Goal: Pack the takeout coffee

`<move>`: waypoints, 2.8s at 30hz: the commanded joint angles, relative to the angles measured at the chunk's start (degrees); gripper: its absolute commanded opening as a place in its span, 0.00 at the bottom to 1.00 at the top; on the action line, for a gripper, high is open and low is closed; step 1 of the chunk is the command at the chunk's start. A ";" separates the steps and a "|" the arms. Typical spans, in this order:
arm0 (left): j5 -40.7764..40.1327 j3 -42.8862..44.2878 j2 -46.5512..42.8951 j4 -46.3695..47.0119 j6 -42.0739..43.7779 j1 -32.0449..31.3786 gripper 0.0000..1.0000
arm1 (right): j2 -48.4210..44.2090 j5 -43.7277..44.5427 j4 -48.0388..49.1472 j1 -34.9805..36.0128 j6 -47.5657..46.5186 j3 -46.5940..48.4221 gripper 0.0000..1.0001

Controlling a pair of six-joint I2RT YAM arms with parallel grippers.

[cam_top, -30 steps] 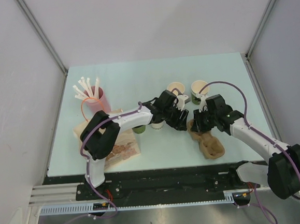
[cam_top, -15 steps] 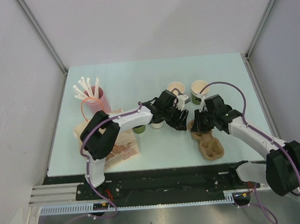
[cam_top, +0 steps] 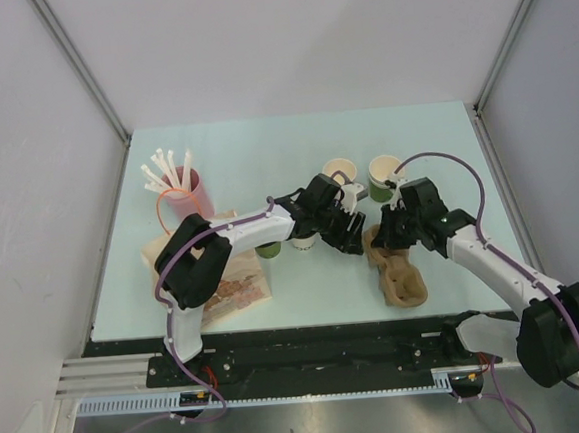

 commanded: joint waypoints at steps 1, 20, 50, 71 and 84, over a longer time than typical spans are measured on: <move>3.10 1.83 -2.00 1.17 -1.72 0.13 0.63 | -2.34 2.59 -0.31 -0.91 2.10 2.59 0.00; 8.12 0.86 -3.23 1.35 -4.88 -0.05 0.72 | -3.39 9.97 -0.84 0.05 9.83 2.59 0.06; 9.27 -11.52 -23.45 1.26 33.85 -14.54 0.62 | 1.44 17.54 -0.23 3.66 15.46 5.05 0.00; -3.48 -11.26 -15.02 11.02 46.52 -24.13 0.62 | 3.46 22.81 -0.75 8.49 19.42 5.32 0.00; -8.31 -13.46 -14.31 9.70 53.73 -24.13 0.57 | 4.69 21.93 -0.93 8.84 17.75 8.04 0.00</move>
